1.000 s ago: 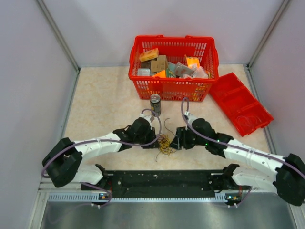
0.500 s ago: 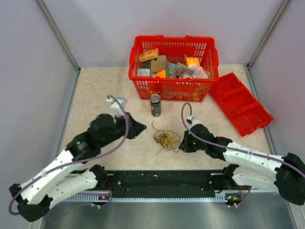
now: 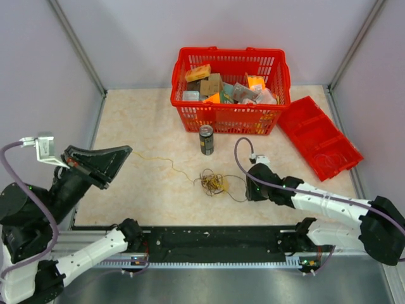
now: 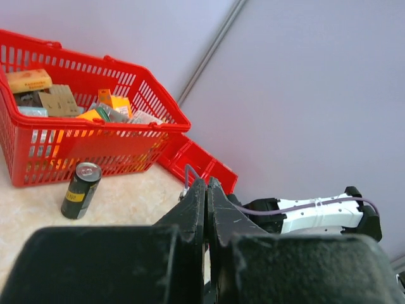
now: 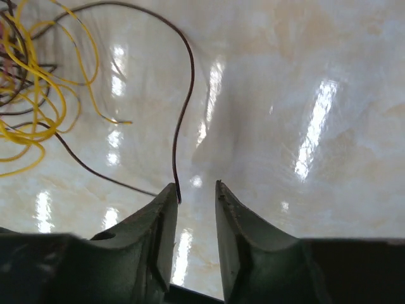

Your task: Untangle the cables

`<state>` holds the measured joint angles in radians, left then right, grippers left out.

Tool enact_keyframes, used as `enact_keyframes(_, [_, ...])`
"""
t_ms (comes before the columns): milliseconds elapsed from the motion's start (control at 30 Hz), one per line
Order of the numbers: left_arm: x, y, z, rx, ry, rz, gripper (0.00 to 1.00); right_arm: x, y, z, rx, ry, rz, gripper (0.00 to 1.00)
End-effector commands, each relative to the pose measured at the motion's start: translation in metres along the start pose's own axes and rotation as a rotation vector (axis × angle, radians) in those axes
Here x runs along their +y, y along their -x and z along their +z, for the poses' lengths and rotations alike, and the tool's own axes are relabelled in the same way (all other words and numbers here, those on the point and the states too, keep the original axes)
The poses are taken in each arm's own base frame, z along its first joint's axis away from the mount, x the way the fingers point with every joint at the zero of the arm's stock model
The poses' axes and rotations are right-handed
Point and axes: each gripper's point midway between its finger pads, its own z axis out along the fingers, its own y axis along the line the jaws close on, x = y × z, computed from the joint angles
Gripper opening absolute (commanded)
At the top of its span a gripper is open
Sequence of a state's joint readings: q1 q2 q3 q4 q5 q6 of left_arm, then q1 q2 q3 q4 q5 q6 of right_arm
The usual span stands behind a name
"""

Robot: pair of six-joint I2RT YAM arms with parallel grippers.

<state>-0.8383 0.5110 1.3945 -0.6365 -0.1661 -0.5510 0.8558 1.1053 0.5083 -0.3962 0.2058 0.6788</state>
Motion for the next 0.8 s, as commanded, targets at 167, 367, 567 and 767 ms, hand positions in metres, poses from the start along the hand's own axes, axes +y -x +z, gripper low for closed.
enact_keyframes(167, [0.021, -0.054, 0.034, 0.159, 0.092, -0.043, 0.0, 0.09, 0.079, -0.069, -0.259, 0.299, -0.293, 0.73])
enact_keyframes(367, [0.019, -0.054, 0.036, 0.156, 0.081, -0.055, 0.0, 0.196, 0.085, -0.122, -0.417, 0.737, -0.485, 0.82])
enact_keyframes(567, [0.017, -0.05, 0.027, 0.147, 0.075, -0.075, 0.0, 0.261, 0.09, -0.115, -0.518, 0.768, -0.595, 0.81])
enact_keyframes(767, [0.015, -0.036, 0.013, 0.117, 0.075, -0.074, 0.0, 0.292, 0.098, -0.089, -0.518, 0.73, -0.576, 0.69])
